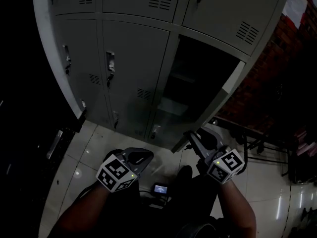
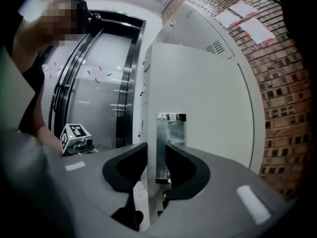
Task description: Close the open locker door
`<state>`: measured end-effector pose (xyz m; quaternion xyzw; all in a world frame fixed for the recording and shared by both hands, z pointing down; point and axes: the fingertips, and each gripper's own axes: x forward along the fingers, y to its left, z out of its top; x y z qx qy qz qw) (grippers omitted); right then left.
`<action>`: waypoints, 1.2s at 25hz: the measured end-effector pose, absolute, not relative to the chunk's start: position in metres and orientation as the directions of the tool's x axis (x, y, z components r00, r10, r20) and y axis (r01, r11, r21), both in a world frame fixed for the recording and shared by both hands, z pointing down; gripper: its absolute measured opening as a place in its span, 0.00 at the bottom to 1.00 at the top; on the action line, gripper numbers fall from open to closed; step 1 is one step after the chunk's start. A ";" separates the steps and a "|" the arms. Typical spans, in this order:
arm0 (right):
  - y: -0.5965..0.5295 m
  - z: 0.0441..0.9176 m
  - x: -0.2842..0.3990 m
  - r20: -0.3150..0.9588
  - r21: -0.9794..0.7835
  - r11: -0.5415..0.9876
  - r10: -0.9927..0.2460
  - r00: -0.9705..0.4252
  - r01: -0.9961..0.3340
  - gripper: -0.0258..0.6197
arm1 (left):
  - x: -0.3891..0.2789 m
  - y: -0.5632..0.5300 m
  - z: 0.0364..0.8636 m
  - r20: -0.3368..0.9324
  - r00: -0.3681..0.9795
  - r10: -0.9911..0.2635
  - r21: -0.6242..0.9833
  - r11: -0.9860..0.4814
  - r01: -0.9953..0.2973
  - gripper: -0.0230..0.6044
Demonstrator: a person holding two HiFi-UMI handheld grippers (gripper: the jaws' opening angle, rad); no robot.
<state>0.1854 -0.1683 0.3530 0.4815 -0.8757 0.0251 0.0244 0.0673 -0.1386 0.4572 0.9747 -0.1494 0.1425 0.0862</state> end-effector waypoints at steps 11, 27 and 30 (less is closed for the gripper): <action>-0.281 0.354 0.143 0.066 -0.031 0.341 -0.937 -0.343 -0.939 0.22 | 0.068 -0.139 0.457 0.299 0.915 -0.269 0.128 -0.939 -0.318 0.06; -0.398 0.359 0.159 0.093 -0.015 0.234 -0.968 -0.235 -0.972 0.23 | 0.071 -0.137 0.455 0.285 0.925 -0.253 0.147 -0.942 -0.303 0.06; -0.404 0.360 0.158 0.095 -0.021 0.244 -0.965 -0.245 -0.970 0.24 | 0.069 -0.138 0.457 0.290 0.922 -0.256 0.149 -0.940 -0.308 0.06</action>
